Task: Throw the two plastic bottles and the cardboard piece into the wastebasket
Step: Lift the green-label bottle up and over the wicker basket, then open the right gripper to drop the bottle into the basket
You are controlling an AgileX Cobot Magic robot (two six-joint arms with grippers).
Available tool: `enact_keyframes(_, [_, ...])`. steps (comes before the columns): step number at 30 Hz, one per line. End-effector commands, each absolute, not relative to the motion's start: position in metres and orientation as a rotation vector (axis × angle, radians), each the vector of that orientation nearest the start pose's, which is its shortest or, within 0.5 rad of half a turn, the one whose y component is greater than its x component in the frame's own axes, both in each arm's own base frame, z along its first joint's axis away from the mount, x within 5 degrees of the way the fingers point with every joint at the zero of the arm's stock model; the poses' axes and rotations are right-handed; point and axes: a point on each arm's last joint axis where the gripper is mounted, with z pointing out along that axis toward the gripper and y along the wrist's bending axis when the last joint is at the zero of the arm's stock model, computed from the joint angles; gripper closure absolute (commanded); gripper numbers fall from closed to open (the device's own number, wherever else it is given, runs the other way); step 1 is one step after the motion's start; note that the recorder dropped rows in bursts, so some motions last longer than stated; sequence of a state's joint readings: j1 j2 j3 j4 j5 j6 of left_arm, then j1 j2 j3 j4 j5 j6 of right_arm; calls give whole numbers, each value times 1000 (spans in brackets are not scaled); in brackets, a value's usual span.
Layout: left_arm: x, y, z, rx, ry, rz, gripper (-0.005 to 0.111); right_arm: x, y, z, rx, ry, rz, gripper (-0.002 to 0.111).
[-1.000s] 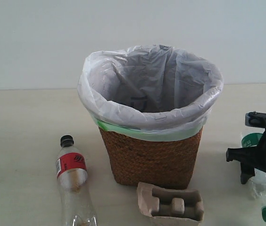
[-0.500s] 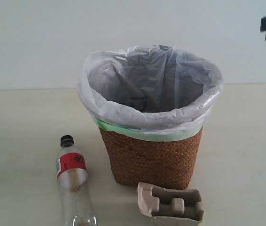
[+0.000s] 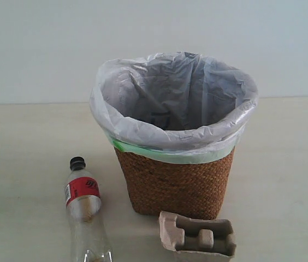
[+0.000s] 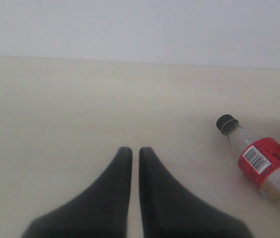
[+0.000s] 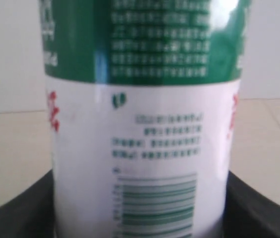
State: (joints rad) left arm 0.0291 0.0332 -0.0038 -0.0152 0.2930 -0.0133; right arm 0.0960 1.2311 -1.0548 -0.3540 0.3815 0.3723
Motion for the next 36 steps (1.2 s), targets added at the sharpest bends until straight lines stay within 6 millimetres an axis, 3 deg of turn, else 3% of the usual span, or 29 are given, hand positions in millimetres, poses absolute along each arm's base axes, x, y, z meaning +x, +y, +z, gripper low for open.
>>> enact_keyframes(1, [56, 1, 186, -38, 1794, -2, 102, 271, 79, 383, -135, 1831, 278, 108])
enact_keyframes(3, [56, 1, 186, -38, 1794, -2, 102, 260, 118, 400, -247, 1744, 418, 108])
enact_keyframes(6, [56, 1, 186, -38, 1794, -2, 102, 241, 160, 425, -437, 1656, 497, 108])
enact_keyframes(10, [56, 1, 186, -38, 1794, -2, 102, 237, 168, 438, -446, 1629, 537, 108])
enact_keyframes(14, [56, 1, 186, -38, 1794, -2, 102, 255, 137, 428, -385, 1738, 401, 108])
enact_keyframes(19, [56, 1, 186, -38, 1794, -2, 102, 279, 53, 409, -173, 1973, 89, 108])
enact_keyframes(23, [56, 1, 186, -38, 1794, -2, 102, 279, -15, 401, 37, 2082, -126, 108])
enact_keyframes(27, [56, 1, 186, -38, 1794, -2, 102, 272, -57, 398, 182, 2116, -250, 108])
enact_keyframes(32, [56, 1, 186, -38, 1794, -2, 102, 271, -66, 391, 237, 2117, -247, 108])
enact_keyframes(35, [56, 1, 186, -38, 1794, -2, 102, 277, -51, 379, 205, 2112, -137, 108])
enact_keyframes(36, [56, 1, 186, -38, 1794, -2, 102, 287, -28, 370, 126, 2123, -26, 108])
